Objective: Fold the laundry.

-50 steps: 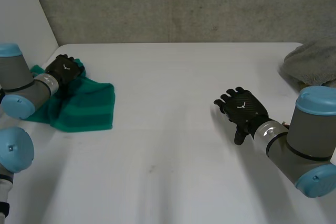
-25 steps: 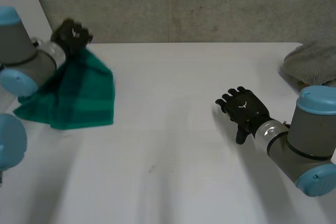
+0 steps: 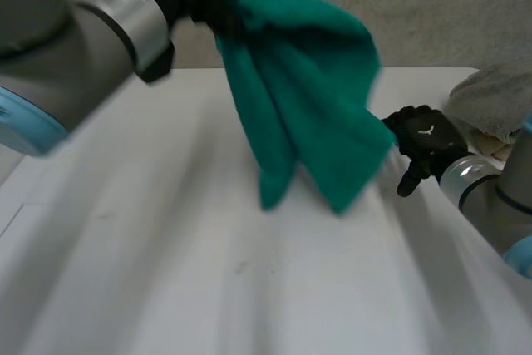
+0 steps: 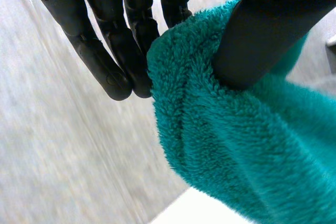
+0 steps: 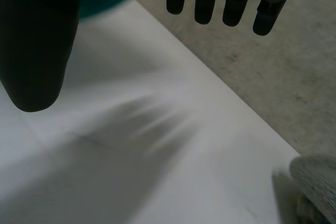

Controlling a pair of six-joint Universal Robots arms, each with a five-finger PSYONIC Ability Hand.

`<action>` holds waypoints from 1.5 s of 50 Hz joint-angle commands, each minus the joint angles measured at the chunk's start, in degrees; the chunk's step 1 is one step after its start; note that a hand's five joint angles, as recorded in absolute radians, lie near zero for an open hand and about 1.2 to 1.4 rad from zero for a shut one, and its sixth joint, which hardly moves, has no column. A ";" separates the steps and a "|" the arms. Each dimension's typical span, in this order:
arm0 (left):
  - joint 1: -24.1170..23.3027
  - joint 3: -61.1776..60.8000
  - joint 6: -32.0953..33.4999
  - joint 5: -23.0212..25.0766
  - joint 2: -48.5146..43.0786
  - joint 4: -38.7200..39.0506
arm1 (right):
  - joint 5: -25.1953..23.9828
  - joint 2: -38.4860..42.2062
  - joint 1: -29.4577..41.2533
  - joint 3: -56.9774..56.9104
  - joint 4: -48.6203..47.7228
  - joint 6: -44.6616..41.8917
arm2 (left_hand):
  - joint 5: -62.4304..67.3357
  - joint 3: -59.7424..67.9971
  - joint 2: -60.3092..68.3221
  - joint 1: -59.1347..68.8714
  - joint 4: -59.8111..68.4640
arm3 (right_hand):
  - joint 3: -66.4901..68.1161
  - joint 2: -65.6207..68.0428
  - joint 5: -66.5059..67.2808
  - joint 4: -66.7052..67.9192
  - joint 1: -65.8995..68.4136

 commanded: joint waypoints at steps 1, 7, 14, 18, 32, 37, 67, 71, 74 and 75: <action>-3.84 -4.25 1.40 -8.09 -11.43 -2.16 | 1.05 -0.53 -2.38 -3.28 4.66 4.17 | 15.46 12.09 11.70 15.03 11.52 | -1.86 -2.20 -2.84 -2.13 -2.94; -6.65 -7.77 -0.01 -7.40 -17.69 -6.20 | 4.39 -0.18 -3.18 -6.09 9.32 5.58 | 15.46 12.09 11.70 15.03 11.52 | -1.86 -2.20 -2.84 -2.13 -2.94; -8.94 -14.88 -3.70 -2.48 -13.30 -6.47 | 8.96 -0.62 -2.48 -9.95 17.57 5.14 | 15.46 12.09 11.70 15.03 11.52 | -1.86 -2.20 -2.84 -2.13 -2.94; -9.73 -19.27 -3.88 -1.25 -8.91 -5.68 | 6.95 -1.67 -0.02 -12.68 23.98 4.18 | 6.63 3.25 2.86 6.20 2.69 | -1.86 -2.20 -2.84 -2.13 -2.94; -2.70 -30.88 2.80 -7.49 6.21 -1.73 | -2.64 12.20 12.73 -26.65 27.96 -9.27 | -52.97 -56.35 -56.74 -53.40 -56.92 | 0.47 0.12 -0.52 0.20 -0.62; 1.07 -33.52 5.70 -6.43 7.19 0.38 | 1.84 17.13 13.79 -29.91 28.13 -13.14 | -54.32 -57.70 -58.09 -54.76 -58.27 | 16.48 16.14 15.49 16.21 15.40; 7.85 -22.10 8.61 10.44 -11.89 -3.75 | -2.11 10.71 9.57 -24.20 36.57 3.19 | -50.29 -53.66 -54.06 -50.72 -54.23 | 13.79 13.45 12.80 13.52 12.70; 8.37 -22.62 6.85 10.71 -11.54 -3.48 | -2.64 14.14 10.79 -24.64 32.53 10.05 | -50.96 -54.34 -54.73 -51.39 -54.90 | 15.47 15.12 14.48 15.20 14.38; 8.73 -22.97 6.06 11.15 -11.80 -3.22 | -2.03 15.55 11.85 -24.55 29.89 13.39 | -51.13 -54.50 -54.90 -51.56 -55.07 | 30.87 30.52 29.88 30.60 29.78; 8.81 -23.06 5.97 11.41 -12.06 -2.78 | -1.33 15.38 12.11 -24.55 28.67 14.27 | -51.29 -54.67 -55.06 -51.73 -55.24 | 58.92 58.58 57.94 58.65 57.84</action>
